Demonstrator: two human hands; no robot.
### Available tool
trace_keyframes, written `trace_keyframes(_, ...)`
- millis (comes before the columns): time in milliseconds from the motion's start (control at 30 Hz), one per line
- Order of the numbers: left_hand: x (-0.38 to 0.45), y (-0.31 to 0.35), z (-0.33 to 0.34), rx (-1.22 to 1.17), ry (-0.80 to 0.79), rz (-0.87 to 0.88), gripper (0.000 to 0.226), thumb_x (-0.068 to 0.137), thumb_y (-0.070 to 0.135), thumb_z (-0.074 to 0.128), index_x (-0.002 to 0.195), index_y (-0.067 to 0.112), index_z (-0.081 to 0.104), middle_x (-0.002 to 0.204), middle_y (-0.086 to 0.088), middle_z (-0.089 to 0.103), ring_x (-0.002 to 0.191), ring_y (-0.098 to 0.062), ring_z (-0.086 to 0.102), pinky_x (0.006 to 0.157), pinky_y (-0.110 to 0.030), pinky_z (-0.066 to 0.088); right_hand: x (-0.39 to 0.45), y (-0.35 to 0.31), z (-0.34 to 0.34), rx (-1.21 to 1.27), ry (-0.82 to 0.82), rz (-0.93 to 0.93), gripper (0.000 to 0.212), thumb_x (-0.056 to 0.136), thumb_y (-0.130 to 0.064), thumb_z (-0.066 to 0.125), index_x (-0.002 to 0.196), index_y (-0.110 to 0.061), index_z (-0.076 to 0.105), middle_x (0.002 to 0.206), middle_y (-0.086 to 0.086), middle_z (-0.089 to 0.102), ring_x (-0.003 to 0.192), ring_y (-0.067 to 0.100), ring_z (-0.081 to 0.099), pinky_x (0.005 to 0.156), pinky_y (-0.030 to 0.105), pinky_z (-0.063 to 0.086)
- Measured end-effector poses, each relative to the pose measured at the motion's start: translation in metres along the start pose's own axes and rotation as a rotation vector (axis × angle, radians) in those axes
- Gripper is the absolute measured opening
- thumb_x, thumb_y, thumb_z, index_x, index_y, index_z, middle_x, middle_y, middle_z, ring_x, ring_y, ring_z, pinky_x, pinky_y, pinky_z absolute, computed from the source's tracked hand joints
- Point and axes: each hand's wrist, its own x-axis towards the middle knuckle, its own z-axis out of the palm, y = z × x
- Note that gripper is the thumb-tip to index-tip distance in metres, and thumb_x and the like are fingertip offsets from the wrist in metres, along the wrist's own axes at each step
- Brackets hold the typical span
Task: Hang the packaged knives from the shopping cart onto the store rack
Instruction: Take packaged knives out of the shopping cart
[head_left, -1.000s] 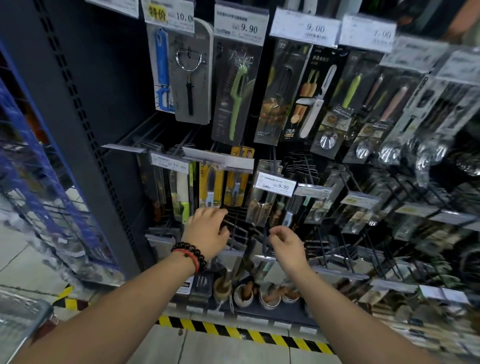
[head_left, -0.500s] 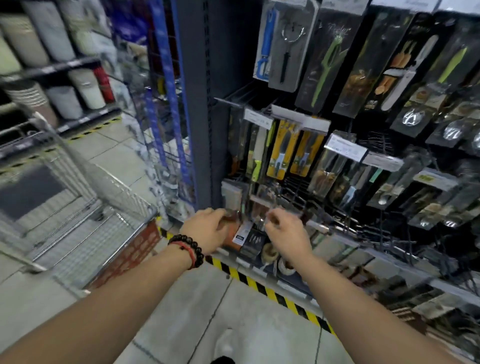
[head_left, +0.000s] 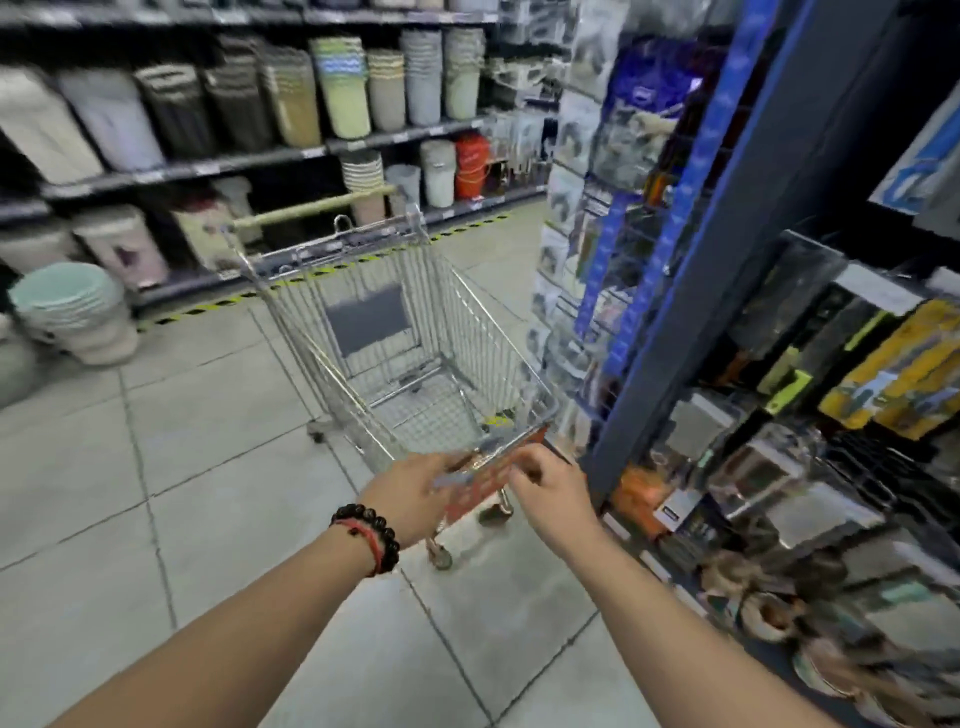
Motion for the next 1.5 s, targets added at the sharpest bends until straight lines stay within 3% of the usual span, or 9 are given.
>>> trace_keyframes(167,-0.006,-0.122,-0.053,0.044,-0.049,-0.028,0.046,0.097,0.042,0.041,0.141,0.027,0.041,0.144,0.004,0.046,0.128,-0.017,0.045,0.105,-0.031,0.038,0.024,-0.046,0.11,0.066,-0.125,0.069,0.015,0.076,-0.039,0.053,0.088,-0.035,0.062,0.075,-0.001,0.069,0.073,0.019,0.069,0.071,0.041,0.055)
trace_keyframes(300,0.001,-0.179,-0.081,0.045,-0.112,0.002,0.045,0.098,0.04,0.041,0.141,0.027,0.04,0.141,0.003,0.046,0.128,-0.017,0.044,0.105,-0.031,0.037,0.036,-0.061,0.152,0.064,-0.063,0.158,0.013,0.085,-0.015,0.064,0.091,-0.026,0.066,0.078,-0.005,0.07,0.076,0.013,0.065,0.072,0.028,0.048)
trace_keyframes(567,0.104,-0.205,-0.1,-0.034,-0.227,0.088,0.047,0.097,0.039,0.043,0.142,0.027,0.039,0.146,0.001,0.043,0.129,-0.017,0.044,0.106,-0.031,0.037,0.109,-0.067,0.188,0.048,0.059,0.319,0.018,0.087,-0.015,0.06,0.081,-0.032,0.063,0.076,-0.005,0.067,0.071,0.016,0.061,0.067,0.031,0.049)
trace_keyframes(667,0.161,-0.213,-0.102,-0.052,-0.301,0.106,0.044,0.096,0.038,0.045,0.139,0.028,0.041,0.143,-0.001,0.046,0.126,-0.017,0.047,0.106,-0.035,0.04,0.151,-0.049,0.194,0.115,0.158,0.424,0.022,0.09,-0.009,0.057,0.084,-0.03,0.061,0.076,-0.009,0.065,0.07,0.016,0.061,0.059,0.021,0.048)
trace_keyframes(833,0.263,-0.233,-0.097,-0.027,-0.407,0.095,0.043,0.095,0.033,0.048,0.138,0.029,0.044,0.137,-0.002,0.051,0.121,-0.017,0.051,0.103,-0.033,0.042,0.218,-0.003,0.223,0.223,0.354,0.632,0.008,0.091,-0.011,0.062,0.091,-0.019,0.062,0.092,0.005,0.068,0.091,0.027,0.064,0.081,0.035,0.048)
trace_keyframes(1033,0.344,-0.229,-0.068,0.043,-0.613,0.18,0.044,0.096,0.028,0.049,0.139,0.026,0.043,0.138,-0.003,0.05,0.12,-0.019,0.052,0.099,-0.028,0.042,0.261,0.016,0.238,0.212,0.348,0.788,0.01,0.092,-0.015,0.057,0.099,-0.017,0.065,0.097,0.007,0.07,0.086,0.026,0.064,0.078,0.035,0.05)
trace_keyframes(1233,0.412,-0.209,0.001,-0.096,-0.777,0.016,0.048,0.093,0.022,0.049,0.141,0.021,0.041,0.096,0.0,0.061,0.072,-0.015,0.057,0.06,-0.024,0.047,0.278,0.054,0.249,0.251,0.309,1.041,0.011,0.092,-0.024,0.055,0.098,-0.027,0.064,0.103,0.003,0.069,0.085,0.021,0.061,0.077,0.031,0.048)
trace_keyframes(1400,0.471,-0.215,0.093,-0.088,-0.888,-0.104,0.055,0.093,0.027,0.051,0.145,0.017,0.035,0.132,-0.004,0.053,0.106,-0.021,0.056,0.087,-0.028,0.046,0.305,0.117,0.284,0.301,0.206,1.199,0.027,0.097,-0.02,0.049,0.122,-0.017,0.057,0.078,-0.002,0.06,0.059,0.011,0.05,0.051,0.024,0.037)
trace_keyframes(1500,0.499,-0.224,0.158,-0.116,-0.923,-0.158,0.061,0.095,0.027,0.051,0.149,0.017,0.026,0.132,-0.003,0.052,0.108,-0.021,0.055,0.09,-0.029,0.046,0.323,0.167,0.312,0.351,0.261,1.348,0.03,0.099,-0.024,0.051,0.126,-0.013,0.048,0.074,-0.002,0.055,0.058,0.011,0.049,0.048,0.024,0.035)
